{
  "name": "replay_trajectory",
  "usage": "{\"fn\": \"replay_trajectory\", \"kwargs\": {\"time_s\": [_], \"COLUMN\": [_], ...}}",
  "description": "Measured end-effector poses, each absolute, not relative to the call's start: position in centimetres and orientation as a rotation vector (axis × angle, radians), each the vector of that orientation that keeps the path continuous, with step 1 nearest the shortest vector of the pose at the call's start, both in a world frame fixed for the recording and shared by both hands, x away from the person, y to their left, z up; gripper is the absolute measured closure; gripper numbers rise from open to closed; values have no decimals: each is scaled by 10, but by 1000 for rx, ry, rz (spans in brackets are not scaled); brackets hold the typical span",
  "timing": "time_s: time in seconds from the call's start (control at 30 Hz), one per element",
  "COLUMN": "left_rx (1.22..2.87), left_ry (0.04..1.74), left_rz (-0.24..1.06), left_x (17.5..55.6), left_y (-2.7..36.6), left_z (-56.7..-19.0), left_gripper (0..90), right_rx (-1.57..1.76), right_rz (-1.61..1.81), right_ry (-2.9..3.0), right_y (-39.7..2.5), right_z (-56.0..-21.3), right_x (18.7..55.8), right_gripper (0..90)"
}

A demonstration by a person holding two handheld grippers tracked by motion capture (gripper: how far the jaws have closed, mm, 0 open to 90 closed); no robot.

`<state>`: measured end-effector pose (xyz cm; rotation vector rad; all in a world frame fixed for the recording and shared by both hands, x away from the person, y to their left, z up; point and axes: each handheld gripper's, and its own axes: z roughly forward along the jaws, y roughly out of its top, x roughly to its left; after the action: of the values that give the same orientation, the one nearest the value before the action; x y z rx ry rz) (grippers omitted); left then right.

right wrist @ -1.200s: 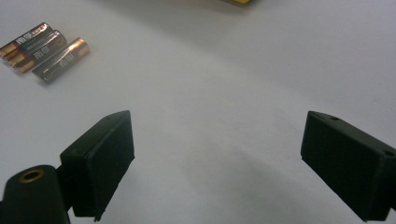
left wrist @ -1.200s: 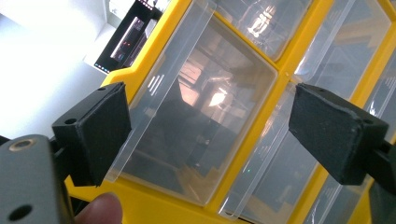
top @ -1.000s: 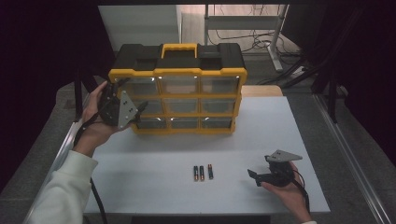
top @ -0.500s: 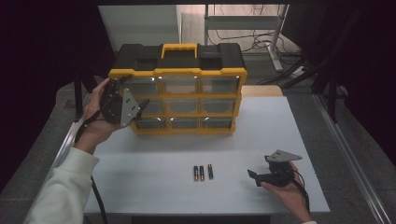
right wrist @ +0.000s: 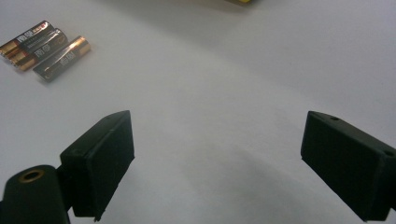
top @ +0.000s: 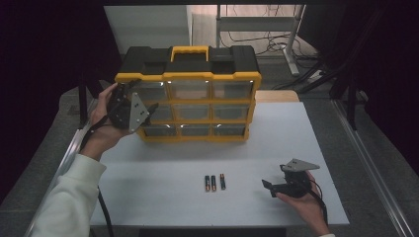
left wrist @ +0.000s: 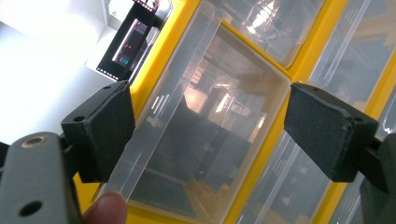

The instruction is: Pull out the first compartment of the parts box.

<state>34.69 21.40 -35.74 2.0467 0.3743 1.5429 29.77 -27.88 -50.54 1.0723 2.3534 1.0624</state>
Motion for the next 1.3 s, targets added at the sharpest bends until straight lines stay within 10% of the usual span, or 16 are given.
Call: {"fn": "replay_trajectory", "kwargs": {"time_s": [1.3], "left_rx": [1968], "left_ry": [326], "left_rz": [1776], "left_x": [342], "left_y": [215], "left_z": [-355], "left_gripper": [697], "right_rx": [1074], "right_rz": [1071], "right_ry": [2333], "right_y": [-280], "right_z": [-504], "right_x": [297], "right_gripper": [101]}}
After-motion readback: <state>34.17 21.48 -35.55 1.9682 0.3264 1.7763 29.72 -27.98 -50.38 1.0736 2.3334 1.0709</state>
